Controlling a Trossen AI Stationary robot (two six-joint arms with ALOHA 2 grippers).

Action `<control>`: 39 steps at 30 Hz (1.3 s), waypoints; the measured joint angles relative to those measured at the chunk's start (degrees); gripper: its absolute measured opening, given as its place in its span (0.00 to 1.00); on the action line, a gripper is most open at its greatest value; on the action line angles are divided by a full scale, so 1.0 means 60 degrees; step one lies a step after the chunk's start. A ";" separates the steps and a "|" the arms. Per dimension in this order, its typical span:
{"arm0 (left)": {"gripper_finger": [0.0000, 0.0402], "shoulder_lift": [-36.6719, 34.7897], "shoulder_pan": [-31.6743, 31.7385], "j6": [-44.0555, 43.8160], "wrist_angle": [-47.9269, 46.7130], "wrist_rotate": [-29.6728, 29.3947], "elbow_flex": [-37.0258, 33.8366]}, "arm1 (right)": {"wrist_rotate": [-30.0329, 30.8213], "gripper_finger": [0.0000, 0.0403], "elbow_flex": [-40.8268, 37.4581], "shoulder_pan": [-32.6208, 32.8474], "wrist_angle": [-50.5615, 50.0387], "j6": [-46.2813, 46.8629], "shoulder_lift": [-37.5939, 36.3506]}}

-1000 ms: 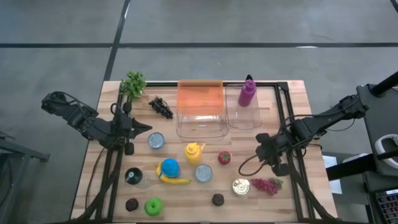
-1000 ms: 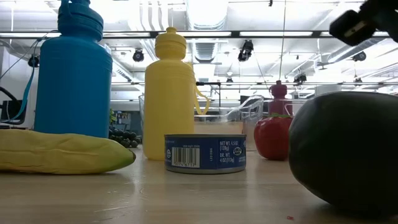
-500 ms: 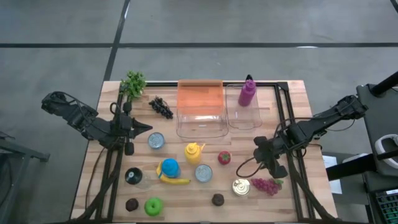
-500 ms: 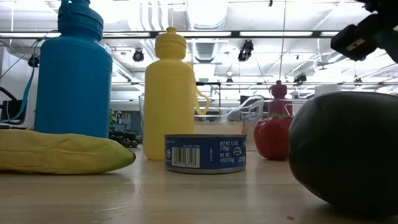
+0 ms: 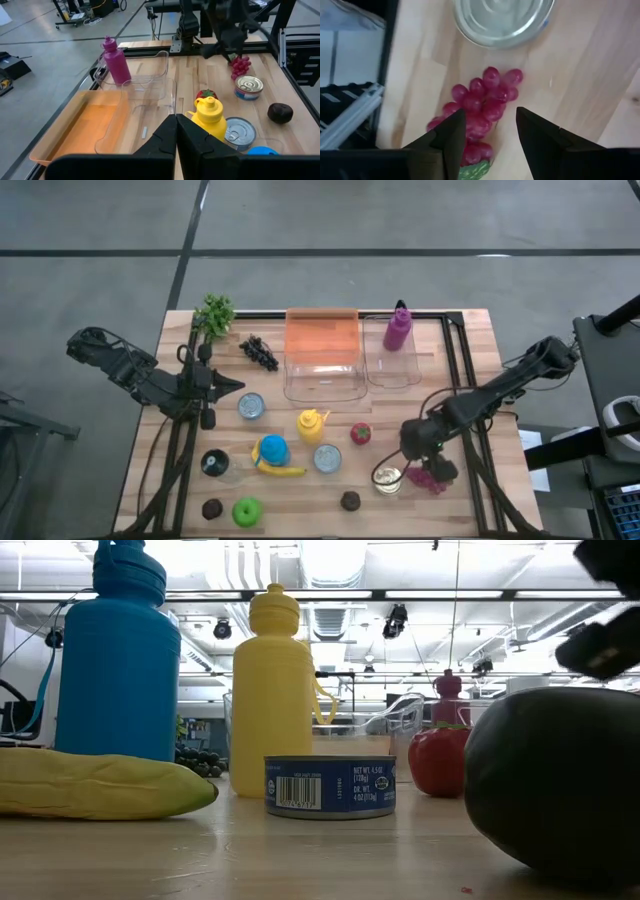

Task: Pick & Place Food Item
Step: Put the purple grapes into the orange bin

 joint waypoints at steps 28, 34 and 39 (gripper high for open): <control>0.03 0.0000 -0.0004 0.0028 -0.0007 0.0000 -0.0004 | -0.0084 0.31 0.0000 0.0226 0.0309 0.0012 0.1424; 0.03 0.0000 -0.0004 0.0024 -0.0011 0.0000 -0.0006 | -0.0093 0.27 0.0000 0.0233 0.0433 -0.0006 0.1468; 0.03 0.0000 -0.0004 0.0024 -0.0011 0.0000 -0.0007 | -0.0302 0.20 0.0000 0.0266 0.0452 -0.0043 0.1468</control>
